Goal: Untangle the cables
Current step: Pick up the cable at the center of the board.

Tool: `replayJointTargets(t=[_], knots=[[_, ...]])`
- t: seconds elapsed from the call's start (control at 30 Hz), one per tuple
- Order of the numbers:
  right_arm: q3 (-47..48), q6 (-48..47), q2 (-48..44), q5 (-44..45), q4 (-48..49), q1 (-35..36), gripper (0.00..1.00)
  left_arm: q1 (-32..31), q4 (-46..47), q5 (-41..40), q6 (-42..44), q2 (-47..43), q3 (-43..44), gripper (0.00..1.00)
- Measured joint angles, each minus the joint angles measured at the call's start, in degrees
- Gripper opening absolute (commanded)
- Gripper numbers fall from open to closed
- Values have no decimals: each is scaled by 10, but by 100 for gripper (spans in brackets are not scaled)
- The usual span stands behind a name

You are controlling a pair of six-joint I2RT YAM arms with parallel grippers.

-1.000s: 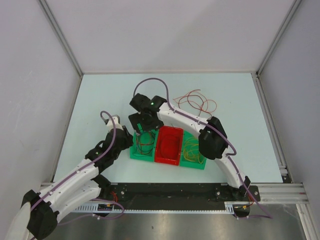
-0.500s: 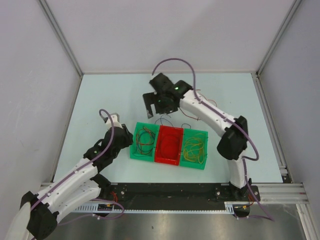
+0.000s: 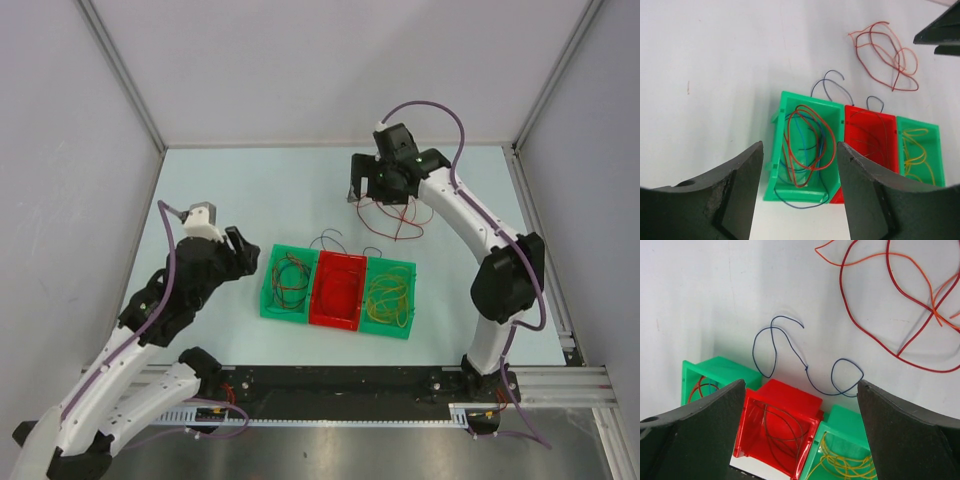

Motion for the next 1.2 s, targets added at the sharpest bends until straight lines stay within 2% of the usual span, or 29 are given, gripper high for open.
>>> replayJointTargets(t=[0.23,0.47,0.77,1.2], knots=[[70,-30,94,-1,5,-5,85,1,-35,0,52,-17,-13,66],[152,-62,189,7,9,-7,77,53,-33,33,77,-2,-17,66],[252,-94,302,17,10,-7,70,75,-20,65,87,0,-24,66],[310,-120,370,52,18,-5,63,80,-17,79,91,0,-26,66]])
